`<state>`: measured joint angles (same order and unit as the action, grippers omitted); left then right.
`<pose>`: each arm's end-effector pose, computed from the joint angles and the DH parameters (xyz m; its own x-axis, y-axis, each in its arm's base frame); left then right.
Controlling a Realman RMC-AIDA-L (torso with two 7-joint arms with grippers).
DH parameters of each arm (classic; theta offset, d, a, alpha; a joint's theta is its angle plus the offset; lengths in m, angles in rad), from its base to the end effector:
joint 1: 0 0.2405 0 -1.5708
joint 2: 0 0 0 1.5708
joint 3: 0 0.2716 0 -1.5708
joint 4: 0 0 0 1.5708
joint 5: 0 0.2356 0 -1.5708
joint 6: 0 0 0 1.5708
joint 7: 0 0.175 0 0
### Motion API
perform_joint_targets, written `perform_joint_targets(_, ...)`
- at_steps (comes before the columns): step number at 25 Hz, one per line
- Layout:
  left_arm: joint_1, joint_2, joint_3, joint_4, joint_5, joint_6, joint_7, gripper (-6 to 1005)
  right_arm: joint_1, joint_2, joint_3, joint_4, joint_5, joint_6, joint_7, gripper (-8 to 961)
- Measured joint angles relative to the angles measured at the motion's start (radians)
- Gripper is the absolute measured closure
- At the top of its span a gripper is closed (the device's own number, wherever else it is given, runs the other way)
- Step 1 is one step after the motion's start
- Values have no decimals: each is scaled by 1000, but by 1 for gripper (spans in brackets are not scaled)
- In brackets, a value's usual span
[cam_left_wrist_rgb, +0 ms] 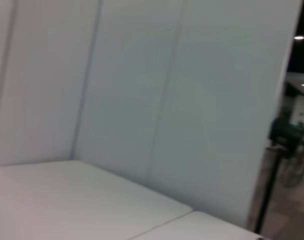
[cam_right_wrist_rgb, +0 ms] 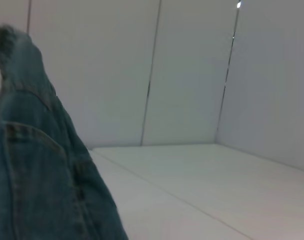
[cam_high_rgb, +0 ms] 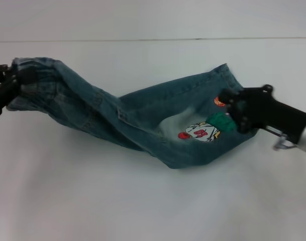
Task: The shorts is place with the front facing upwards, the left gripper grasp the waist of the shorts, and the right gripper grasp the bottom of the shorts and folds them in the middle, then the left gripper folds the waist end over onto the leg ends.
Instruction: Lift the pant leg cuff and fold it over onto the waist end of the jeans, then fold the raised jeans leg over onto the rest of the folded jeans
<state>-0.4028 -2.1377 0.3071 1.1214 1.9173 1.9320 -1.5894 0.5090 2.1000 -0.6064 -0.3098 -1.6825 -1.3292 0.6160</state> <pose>-0.2743 0.3199 0.0944 0.6816 0.2069 0.7019 0.5168 -0.8152 -0.2615 0.3039 0.3719 -0.0688 0.8403 0.0400 -0.5407 -0.3240 -0.7625 -0.5600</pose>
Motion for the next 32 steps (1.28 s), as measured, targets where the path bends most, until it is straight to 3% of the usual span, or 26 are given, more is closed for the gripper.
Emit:
perform_joint_targets(1,-7,1,1,0,0,7,-1,952,28,0,-1,30,0,29,-18,667)
perform_joint_targets(4,-33,1,5,2,-1,21,-12,952,98,3,-1,119,1,107,-75,871)
perform_joint_targets(12,-96,3,95,1,-25,34,-37,951,307,13,-92,397,-17,296,-273,954)
perform_joint_targets(19,-144,-9,179,1,-35,12,-56,950,348,21,-95,481,-47,322,-338,953)
perform_joint_targets(25,-174,-18,245,-6,-36,-47,-68,950,376,21,2,527,-157,363,-376,953)
perform_joint_targets(29,-171,-23,323,-11,-37,-117,-69,949,340,5,38,508,-188,317,-382,953)
perform_joint_targets(32,-167,-24,380,-26,-37,-176,-68,949,241,-10,35,391,-188,186,-317,954)
